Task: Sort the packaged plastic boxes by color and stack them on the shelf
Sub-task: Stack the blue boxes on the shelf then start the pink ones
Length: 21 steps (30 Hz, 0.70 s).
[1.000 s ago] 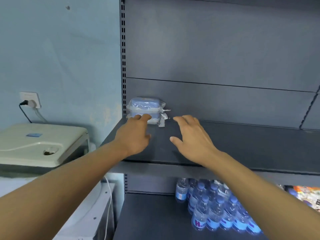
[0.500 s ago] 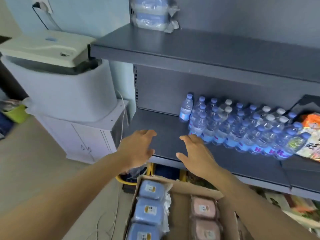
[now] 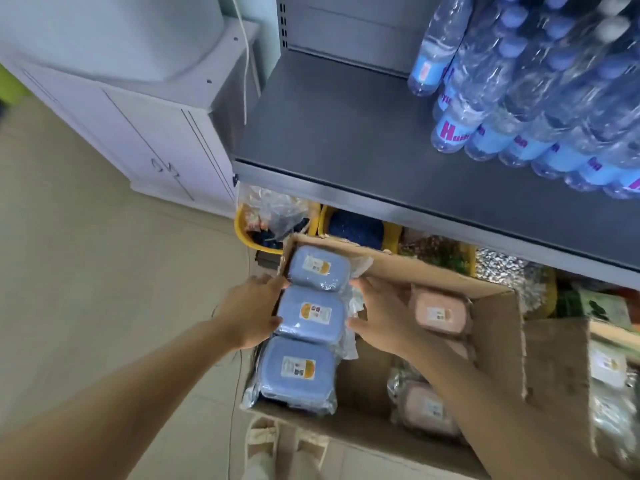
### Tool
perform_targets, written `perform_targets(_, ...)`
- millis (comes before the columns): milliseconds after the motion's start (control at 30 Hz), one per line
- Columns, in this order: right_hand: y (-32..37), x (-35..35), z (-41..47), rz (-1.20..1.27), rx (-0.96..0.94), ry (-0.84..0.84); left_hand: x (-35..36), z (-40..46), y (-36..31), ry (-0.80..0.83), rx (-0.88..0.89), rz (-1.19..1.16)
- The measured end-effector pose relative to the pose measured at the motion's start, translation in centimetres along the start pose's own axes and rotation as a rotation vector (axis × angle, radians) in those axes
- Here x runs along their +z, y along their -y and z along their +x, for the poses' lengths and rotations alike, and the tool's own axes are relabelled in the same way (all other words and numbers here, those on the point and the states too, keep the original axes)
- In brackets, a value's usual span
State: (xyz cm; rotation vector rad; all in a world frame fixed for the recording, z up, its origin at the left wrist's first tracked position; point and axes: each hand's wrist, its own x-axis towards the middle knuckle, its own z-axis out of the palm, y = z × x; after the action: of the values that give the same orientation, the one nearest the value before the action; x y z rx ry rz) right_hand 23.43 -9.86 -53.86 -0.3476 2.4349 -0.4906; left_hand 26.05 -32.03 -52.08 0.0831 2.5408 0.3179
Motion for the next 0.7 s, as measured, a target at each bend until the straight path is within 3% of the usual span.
perform_targets(167,-0.2,6.2,2.5,-0.062,-0.121,0.009,3.5,1.0,1.6,-0.006,0.004,0.005)
perform_targets(433,-0.3,8.6,4.2,-0.179,-0.090,-0.104,6.0,-0.1,2.8,-0.070,0.076,-0.058)
perform_targets(700,-0.8,3.2,-1.0,0.310,0.144,-0.345,7.3,-1.7,1.9,-0.001,0.212,-0.085)
